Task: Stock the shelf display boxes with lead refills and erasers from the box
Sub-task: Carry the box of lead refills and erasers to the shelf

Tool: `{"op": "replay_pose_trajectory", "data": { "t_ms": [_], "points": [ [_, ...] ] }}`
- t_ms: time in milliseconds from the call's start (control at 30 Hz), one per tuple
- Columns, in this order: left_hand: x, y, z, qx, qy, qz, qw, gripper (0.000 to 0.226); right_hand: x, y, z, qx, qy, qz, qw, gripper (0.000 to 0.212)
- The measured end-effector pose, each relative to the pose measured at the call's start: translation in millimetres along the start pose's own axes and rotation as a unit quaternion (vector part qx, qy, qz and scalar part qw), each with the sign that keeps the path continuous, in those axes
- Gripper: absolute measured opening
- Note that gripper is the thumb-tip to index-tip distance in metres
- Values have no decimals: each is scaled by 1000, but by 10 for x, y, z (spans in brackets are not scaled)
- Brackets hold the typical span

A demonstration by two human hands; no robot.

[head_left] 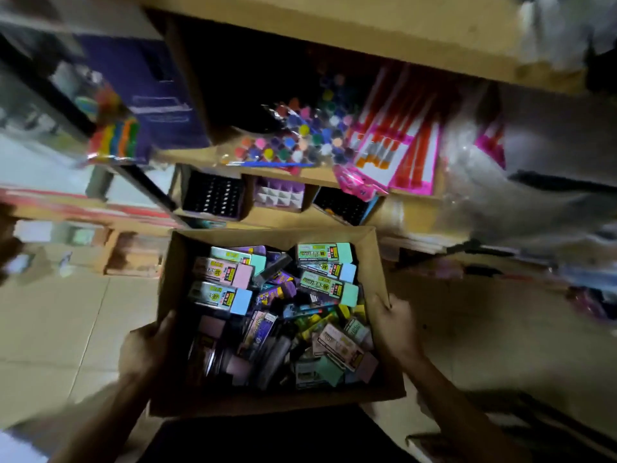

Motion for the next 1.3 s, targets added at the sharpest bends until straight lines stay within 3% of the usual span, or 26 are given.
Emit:
{"op": "replay_pose_trajectory", "data": {
  "t_ms": [300,567,933,1133,1300],
  "points": [
    [-300,1192,-214,-88,-56,-108,989,54,860,678,176,-68,86,-33,993,26],
    [-186,1720,-96,-148,-95,-176,969,54,1529,777,500,-95,136,-98,981,28],
    [1059,2411,679,-205,-139,-289,925,42,2369,609,1780,-139,222,-180,948,20],
    [2013,3044,1453,-258,-182,-377,870,38,3198,103,2636,-182,231,-228,928,19],
    [2814,3667,2051,-270,-210,-408,846,43,3791,-424,3186,-223,194,-239,925,21]
  ]
}}
Point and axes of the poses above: each hand's wrist, its own z-axis towards the middle knuckle, its own x-axis out of the palm, y = z × x, the point moved 10 cm from there along z, towards the middle knuckle, and after that the axes turned 12 degrees about y, right-handed, at the moved point
